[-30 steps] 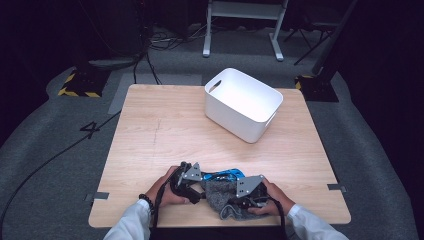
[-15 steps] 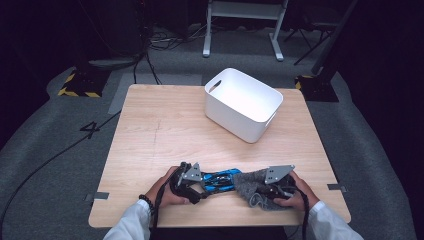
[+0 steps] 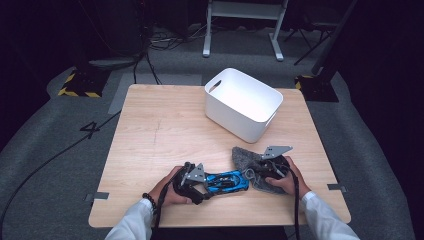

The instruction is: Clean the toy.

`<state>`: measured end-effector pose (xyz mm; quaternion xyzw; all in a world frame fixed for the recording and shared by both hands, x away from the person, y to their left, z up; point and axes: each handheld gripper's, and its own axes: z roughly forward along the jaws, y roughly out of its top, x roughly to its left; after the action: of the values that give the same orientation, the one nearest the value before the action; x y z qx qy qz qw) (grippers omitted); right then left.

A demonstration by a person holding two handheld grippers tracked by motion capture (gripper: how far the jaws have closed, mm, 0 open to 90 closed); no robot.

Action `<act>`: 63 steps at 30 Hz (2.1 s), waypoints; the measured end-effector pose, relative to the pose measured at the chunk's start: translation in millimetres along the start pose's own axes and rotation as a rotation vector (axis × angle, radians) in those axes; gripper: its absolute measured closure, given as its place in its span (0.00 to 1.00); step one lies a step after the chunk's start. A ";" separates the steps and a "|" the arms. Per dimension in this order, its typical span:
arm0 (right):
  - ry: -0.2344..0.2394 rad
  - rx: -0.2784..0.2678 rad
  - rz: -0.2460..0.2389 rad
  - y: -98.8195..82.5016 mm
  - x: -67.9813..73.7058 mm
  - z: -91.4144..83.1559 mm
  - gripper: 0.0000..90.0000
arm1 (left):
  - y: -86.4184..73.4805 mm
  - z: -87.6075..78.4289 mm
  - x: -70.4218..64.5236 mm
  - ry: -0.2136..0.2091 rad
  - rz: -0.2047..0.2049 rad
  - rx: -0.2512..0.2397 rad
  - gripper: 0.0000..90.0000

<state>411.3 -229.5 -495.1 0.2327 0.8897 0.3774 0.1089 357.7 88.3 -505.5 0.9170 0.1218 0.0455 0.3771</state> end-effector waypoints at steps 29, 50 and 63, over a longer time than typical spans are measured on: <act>0.128 0.061 -0.124 2.6 6.4 -7.6 0.82 | 15.3 17.1 14.0 0.022 -0.027 0.059 0.00; 0.092 0.044 -0.119 20.1 6.5 3.9 0.81 | 21.2 21.0 7.5 -0.035 0.036 0.016 0.20; 0.146 0.053 -0.154 58.8 28.9 43.0 0.82 | 20.9 20.6 7.5 -0.034 0.040 0.018 0.20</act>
<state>421.6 -152.7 -482.9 0.1384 0.9202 0.3601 0.0662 372.5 61.8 -505.5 0.9232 0.0975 0.0365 0.3699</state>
